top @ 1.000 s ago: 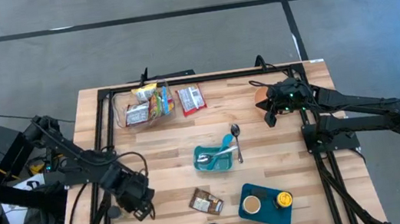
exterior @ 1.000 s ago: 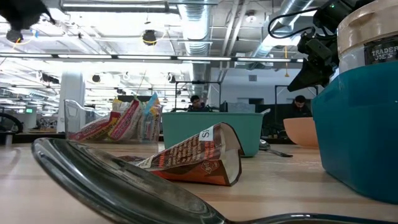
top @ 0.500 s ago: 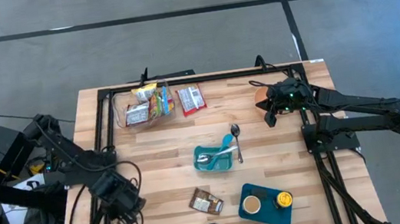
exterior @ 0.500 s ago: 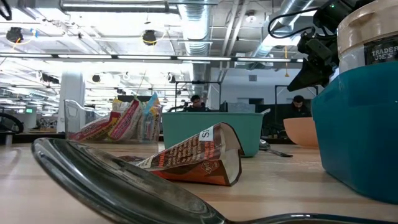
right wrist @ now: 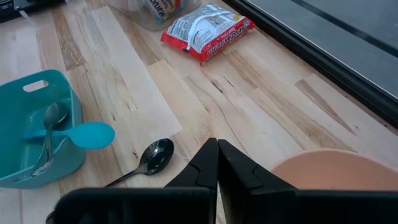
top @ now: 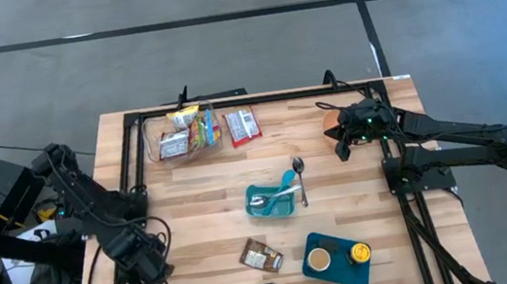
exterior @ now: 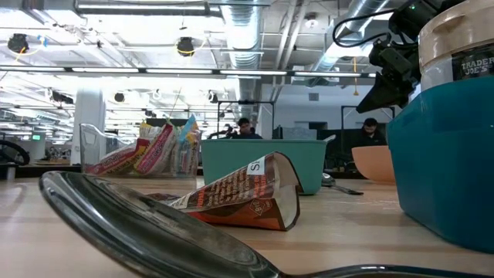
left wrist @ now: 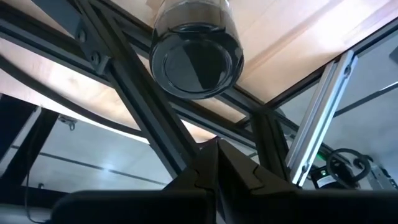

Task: Pick & Place Food Item
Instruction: Put the green seasoning bottle into the blue bin

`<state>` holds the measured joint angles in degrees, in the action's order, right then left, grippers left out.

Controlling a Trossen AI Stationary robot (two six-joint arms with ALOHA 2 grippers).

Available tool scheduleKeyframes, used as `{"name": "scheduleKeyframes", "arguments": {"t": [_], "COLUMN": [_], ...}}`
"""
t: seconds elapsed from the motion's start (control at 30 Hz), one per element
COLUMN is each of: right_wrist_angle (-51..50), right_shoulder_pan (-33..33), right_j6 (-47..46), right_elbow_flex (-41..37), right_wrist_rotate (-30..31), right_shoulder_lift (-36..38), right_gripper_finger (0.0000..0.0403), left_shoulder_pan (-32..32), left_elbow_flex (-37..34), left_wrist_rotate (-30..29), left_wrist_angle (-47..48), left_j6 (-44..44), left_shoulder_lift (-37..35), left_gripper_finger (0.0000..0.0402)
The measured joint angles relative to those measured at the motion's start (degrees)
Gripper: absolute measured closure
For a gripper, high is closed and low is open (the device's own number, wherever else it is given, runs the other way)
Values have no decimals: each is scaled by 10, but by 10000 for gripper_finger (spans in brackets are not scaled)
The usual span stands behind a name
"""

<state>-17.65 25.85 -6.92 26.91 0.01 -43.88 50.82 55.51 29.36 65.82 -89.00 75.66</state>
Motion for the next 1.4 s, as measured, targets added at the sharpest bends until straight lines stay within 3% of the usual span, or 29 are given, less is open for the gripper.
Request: {"name": "scheduleKeyframes", "arguments": {"t": [0.3, 0.63, 1.4], "right_wrist_angle": [1, 1, -1], "right_shoulder_pan": [0, 0, 0], "right_j6": [7, 9, 9], "right_elbow_flex": [0, 0, 0], "right_wrist_rotate": [0, 0, 0], "right_shoulder_lift": [0, 0, 0], "right_gripper_finger": [403, 403, 403], "left_shoulder_pan": [37, 58, 63], "left_elbow_flex": [0, 0, -85], "left_wrist_rotate": [-6, -69, -70], "left_wrist_angle": [12, 37, -74], "left_j6": [0, 0, 5], "left_shoulder_lift": [0, 2, 2], "left_gripper_finger": [401, 401, 401]}}
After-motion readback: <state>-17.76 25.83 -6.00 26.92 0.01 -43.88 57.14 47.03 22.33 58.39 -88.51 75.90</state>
